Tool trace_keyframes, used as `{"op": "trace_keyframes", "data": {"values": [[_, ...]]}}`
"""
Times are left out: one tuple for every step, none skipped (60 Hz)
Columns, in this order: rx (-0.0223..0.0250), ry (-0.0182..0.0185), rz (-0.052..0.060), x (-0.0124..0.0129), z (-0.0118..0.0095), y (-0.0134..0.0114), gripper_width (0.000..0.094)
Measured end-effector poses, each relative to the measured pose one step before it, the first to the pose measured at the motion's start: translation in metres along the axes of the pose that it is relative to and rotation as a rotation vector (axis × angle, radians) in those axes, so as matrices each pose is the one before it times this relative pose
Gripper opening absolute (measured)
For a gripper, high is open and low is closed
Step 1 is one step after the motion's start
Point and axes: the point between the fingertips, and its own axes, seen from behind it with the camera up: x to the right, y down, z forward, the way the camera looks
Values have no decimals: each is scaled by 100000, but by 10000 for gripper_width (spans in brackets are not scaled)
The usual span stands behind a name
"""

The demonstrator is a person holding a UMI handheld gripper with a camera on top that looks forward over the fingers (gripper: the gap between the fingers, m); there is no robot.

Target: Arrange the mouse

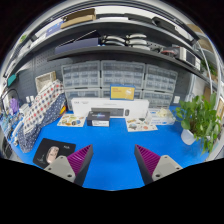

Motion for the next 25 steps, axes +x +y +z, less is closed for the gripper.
{"op": "trace_keyframes", "data": {"values": [[-24,-42,137,155,5,57,833],[99,-152,242,130,-14,36,835],[22,-182,299,75,-13,40,835],[-32,-254,304,93,25,84,834],[-134,-203,303,80,20,77,834],[-167,-194,192,102,20,80,834],[-148,-184,133,109,30,86,834],[-190,-178,67,66,38,115,833],[-201,-146,75,107,34,76,835],[-188,-158,69,105,49,96,834],[-198,-98,-12,58,44,135,831],[-157,-195,59,61,50,95,834],[-146,-201,69,61,56,66,832],[-157,-195,48,47,52,63,834],[-148,-170,20,69,48,65,832],[-117,-133,12,39,35,53,835],[-47,-52,29,50,27,45,833],[-22,-37,85,49,42,30,835],[3,-65,95,36,36,17,835],[-31,-9,140,36,29,19,834],[-103,-183,103,23,40,44,834],[-114,-151,116,23,20,29,834],[-108,-182,110,-7,15,40,835],[-161,-232,181,-26,31,45,835],[-194,-221,174,-28,17,38,836]]}}
